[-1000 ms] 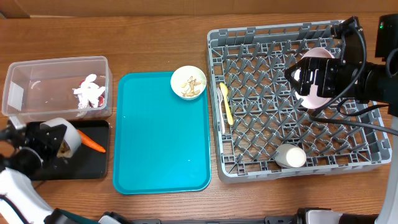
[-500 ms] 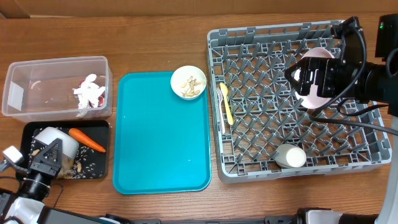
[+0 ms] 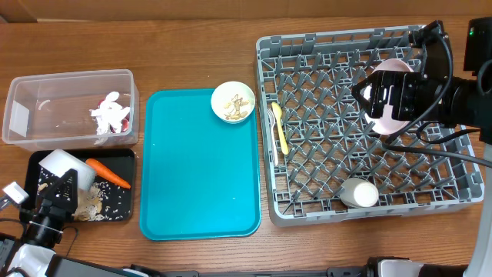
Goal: Sort waste into correct bins and load items into the dishwasher rack
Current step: 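Tilt the bowl with the left gripper to pour rice onto the black tray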
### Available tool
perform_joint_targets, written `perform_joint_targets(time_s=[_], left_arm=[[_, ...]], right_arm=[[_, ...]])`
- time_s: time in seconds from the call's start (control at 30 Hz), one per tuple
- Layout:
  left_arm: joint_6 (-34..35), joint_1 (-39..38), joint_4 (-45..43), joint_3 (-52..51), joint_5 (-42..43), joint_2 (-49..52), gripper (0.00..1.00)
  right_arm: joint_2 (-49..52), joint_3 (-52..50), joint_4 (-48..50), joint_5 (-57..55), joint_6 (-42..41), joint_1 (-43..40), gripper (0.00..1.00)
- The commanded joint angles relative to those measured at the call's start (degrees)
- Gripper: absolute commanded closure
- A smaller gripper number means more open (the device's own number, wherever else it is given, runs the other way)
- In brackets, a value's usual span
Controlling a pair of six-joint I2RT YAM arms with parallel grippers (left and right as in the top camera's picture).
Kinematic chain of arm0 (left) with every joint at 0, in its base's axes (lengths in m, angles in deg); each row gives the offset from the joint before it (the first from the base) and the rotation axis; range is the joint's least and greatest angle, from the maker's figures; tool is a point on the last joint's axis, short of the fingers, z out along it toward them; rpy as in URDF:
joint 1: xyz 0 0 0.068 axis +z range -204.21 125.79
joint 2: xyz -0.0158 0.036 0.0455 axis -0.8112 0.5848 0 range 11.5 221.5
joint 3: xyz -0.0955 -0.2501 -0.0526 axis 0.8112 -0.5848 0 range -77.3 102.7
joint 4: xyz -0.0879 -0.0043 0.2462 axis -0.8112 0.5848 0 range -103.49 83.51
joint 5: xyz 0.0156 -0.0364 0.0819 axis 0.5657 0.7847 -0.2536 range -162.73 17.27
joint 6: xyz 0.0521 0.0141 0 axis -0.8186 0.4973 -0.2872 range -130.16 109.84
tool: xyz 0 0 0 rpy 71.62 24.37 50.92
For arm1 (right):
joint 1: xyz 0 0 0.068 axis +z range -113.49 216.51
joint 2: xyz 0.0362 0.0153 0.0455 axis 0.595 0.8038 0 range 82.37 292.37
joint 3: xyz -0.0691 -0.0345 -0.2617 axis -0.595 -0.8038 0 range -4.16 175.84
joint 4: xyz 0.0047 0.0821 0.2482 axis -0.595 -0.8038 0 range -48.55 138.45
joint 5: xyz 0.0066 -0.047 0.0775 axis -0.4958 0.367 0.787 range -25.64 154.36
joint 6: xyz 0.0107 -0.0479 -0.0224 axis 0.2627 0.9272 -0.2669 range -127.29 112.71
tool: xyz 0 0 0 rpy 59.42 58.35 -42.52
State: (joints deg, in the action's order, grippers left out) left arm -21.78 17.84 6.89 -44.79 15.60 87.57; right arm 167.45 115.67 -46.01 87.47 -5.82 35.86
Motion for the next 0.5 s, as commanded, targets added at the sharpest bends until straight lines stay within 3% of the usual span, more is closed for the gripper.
perform_joint_targets(time_s=[0.0,0.07,0.13,0.2,0.27,0.47], left_arm=[[-2.3,0.3,0.0,-0.7,2.2,0.4,0.96],[0.1,0.3,0.1,-0.6,2.2,0.3,0.96],[-2.2,0.3,0.1,-0.7,2.0,0.3,0.96],[2.6,0.3,0.1,-0.6,2.3,0.3,0.96],[-3.2,0.3,-0.3,-0.7,0.7,0.4,0.96],[-3.5,0.2,1.6,-0.7,-0.7,0.4,0.96]], right_arm=[[-0.1,0.2,0.3,-0.2,0.0,0.3,0.00],[-0.1,0.2,0.3,-0.2,0.0,0.3,0.00],[-0.1,0.2,0.3,-0.2,0.0,0.3,0.00],[-0.1,0.2,0.3,-0.2,0.0,0.3,0.00],[-0.1,0.2,0.3,-0.2,0.0,0.3,0.00],[-0.1,0.2,0.3,-0.2,0.0,0.3,0.00]])
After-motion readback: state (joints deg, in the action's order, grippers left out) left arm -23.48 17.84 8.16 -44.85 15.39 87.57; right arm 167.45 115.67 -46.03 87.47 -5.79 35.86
